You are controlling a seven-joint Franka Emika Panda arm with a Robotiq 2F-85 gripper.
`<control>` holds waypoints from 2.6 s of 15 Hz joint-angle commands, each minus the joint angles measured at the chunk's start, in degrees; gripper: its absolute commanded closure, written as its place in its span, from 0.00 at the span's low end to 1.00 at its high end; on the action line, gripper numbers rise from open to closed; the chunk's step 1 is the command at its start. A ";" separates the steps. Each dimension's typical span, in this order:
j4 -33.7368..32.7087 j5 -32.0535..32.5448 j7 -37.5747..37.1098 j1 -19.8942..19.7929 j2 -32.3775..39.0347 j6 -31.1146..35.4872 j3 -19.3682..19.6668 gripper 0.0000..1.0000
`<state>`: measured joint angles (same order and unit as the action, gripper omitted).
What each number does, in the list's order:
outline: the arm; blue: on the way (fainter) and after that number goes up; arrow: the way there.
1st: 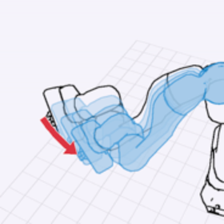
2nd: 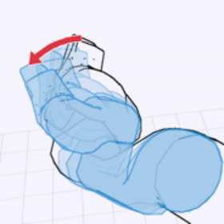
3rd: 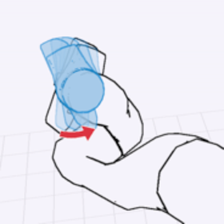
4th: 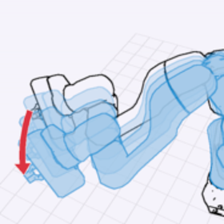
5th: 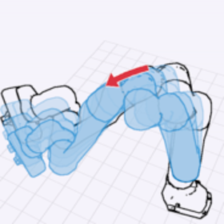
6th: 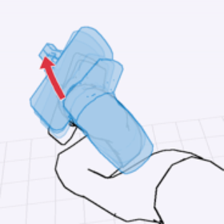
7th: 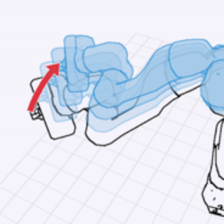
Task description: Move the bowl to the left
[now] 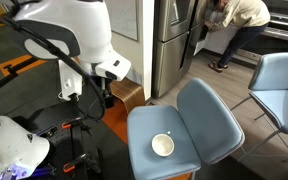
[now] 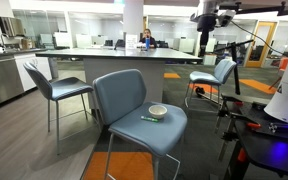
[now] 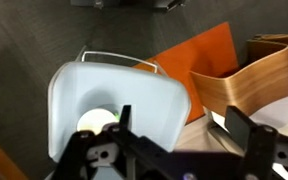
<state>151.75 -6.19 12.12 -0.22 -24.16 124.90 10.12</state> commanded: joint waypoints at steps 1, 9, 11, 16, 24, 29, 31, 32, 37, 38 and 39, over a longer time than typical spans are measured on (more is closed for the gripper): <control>-4.21 -0.58 1.17 -0.64 12.61 9.15 -0.41 0.00; -18.63 8.42 -19.78 -3.25 47.61 26.82 0.40 0.00; -22.62 4.76 -22.63 -4.23 53.59 25.07 -0.24 0.00; -29.96 -2.74 -22.81 -7.42 63.85 24.89 -3.69 0.00; -40.89 -13.42 -35.52 -7.94 75.58 26.89 -2.86 0.00; -48.11 -20.08 -44.94 -8.10 82.34 27.39 -2.23 0.00; -50.14 -22.66 -48.71 -8.14 84.37 27.60 -1.92 0.00; -50.99 -23.54 -50.02 -8.11 85.26 27.69 -1.71 0.04; -53.81 -24.82 -52.35 -8.19 88.16 27.56 -1.14 0.47; -54.04 -24.75 -52.51 -8.20 88.48 27.62 -1.05 0.54; -54.26 -24.73 -52.59 -8.10 88.77 27.79 -0.85 0.62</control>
<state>98.87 -29.84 -38.83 -8.64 63.53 152.35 8.78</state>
